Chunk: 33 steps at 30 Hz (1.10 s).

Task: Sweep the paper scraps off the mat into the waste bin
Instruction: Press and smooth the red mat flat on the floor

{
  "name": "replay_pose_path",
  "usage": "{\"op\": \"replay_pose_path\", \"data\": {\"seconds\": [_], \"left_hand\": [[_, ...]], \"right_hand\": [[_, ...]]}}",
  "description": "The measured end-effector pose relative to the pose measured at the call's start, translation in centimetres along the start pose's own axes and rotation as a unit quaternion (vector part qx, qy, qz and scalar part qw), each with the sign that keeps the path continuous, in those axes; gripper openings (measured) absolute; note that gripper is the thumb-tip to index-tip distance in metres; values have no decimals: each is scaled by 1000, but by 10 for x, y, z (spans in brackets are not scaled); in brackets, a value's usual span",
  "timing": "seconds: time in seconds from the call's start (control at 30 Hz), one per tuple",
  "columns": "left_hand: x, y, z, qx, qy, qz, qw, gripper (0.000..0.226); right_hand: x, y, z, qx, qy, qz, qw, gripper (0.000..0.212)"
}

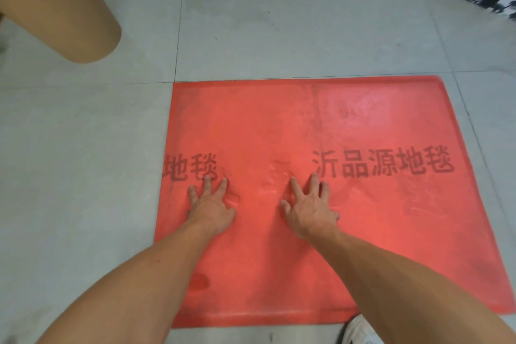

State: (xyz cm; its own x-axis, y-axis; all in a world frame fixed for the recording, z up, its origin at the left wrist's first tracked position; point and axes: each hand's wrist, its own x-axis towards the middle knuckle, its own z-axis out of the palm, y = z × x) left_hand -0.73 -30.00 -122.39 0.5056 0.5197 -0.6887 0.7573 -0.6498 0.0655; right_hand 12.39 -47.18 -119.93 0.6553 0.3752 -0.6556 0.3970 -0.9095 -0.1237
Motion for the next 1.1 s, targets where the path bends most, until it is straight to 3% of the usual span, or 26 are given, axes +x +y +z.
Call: {"op": "replay_pose_path", "data": {"seconds": [1.1], "left_hand": [[9, -6, 12, 0, 7, -1, 1000, 82]], "right_hand": [[6, 5, -3, 1, -11, -10, 1000, 67]]}}
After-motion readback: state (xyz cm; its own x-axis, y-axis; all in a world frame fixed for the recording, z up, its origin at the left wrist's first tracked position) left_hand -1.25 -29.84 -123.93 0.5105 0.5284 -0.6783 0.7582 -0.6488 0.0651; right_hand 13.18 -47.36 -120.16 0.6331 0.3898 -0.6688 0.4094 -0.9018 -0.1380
